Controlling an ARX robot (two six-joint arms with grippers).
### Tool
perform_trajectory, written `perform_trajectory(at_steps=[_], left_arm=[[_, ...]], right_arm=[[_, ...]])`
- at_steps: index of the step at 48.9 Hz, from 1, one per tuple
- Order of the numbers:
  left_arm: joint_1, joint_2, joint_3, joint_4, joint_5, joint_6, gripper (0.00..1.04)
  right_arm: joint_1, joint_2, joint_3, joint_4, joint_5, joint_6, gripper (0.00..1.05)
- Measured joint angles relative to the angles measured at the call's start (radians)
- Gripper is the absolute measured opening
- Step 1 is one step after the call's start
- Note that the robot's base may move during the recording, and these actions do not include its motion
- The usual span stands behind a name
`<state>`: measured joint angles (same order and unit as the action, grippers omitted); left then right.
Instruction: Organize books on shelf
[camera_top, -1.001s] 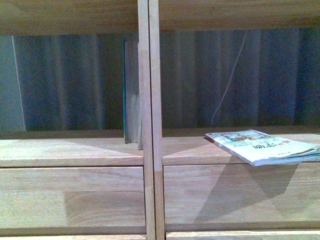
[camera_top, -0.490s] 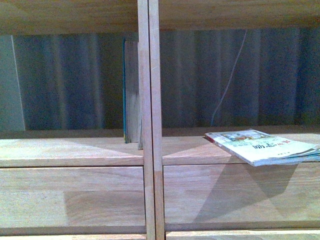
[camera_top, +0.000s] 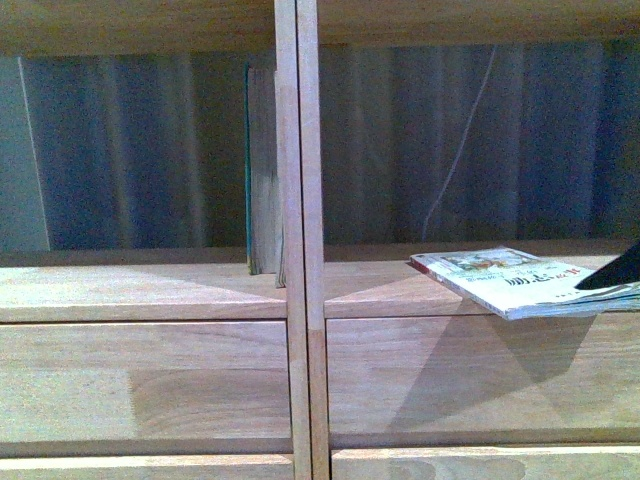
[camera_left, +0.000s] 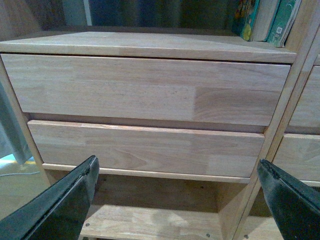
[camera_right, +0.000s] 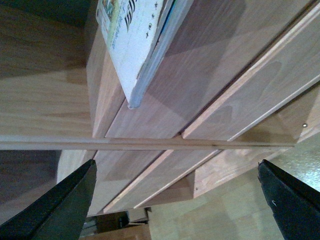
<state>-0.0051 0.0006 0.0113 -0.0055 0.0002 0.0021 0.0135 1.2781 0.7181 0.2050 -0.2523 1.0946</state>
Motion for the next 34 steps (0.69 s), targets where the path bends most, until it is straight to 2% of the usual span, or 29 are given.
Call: perform_trajectory(at_steps=[5,18,34], left_arm=[[0.0,0.0,0.0,0.0,0.0,0.0,0.97],[0.0,0.0,0.0,0.0,0.0,0.0,0.97],[0.0,0.0,0.0,0.0,0.0,0.0,0.97]], right_arm=[[0.045,0.109,0.057,0.031,0.051,0.062,0.98],[0.115,0.307,0.192,0.071,0.109,0.123,0.98],[0.118,0.356,0.282,0.078,0.112,0.144,0.98]])
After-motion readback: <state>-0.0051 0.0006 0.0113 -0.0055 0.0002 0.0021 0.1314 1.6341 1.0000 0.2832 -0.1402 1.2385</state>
